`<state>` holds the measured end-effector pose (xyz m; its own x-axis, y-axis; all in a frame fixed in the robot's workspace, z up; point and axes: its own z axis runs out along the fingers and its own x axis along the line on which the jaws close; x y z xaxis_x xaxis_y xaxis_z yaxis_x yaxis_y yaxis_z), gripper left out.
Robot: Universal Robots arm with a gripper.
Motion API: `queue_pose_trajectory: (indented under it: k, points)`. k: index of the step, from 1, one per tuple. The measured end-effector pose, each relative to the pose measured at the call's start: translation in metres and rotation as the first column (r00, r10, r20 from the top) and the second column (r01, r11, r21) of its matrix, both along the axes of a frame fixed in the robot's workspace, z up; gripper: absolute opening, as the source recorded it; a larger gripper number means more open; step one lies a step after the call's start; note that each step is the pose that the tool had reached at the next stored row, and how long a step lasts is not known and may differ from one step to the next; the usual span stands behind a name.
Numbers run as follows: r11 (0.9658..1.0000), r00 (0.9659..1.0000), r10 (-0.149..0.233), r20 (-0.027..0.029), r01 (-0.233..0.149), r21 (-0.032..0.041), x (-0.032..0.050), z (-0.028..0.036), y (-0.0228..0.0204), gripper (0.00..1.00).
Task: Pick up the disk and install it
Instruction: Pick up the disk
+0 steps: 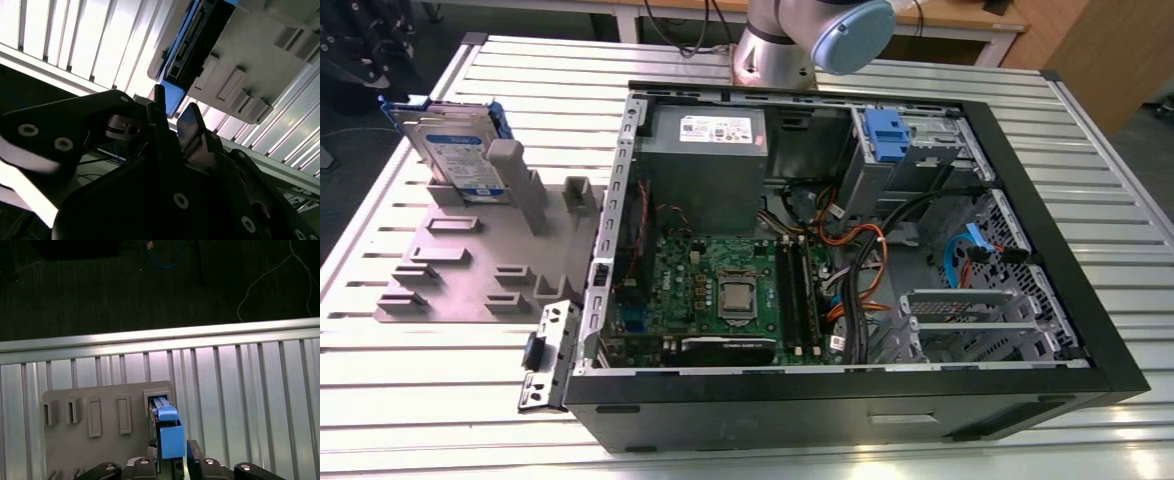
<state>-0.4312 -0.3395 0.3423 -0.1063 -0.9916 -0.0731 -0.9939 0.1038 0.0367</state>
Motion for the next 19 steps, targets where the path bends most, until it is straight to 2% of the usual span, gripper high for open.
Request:
queue_pose_trajectory:
  k: [1,3,4,11,19]
  points:
    - [1.0000,1.0000,0.000,-0.0002,0.000,-0.0019,0.0000,-0.0001,-0.0001,0.39]
    - [1.0000,1.0000,0.000,-0.0002,0.000,-0.0040,0.0000,-0.0008,-0.0001,0.39]
    - [1.0000,1.0000,0.001,-0.0001,-0.001,-0.0040,-0.0001,-0.0014,-0.0001,0.46]
    - [0.9984,0.9984,0.057,-0.0001,-0.057,-0.0040,-0.0011,-0.0060,-0.0001,0.46]
    - [0.9983,0.9983,0.059,0.0019,-0.059,-0.0042,-0.0025,-0.0122,0.0001,0.46]
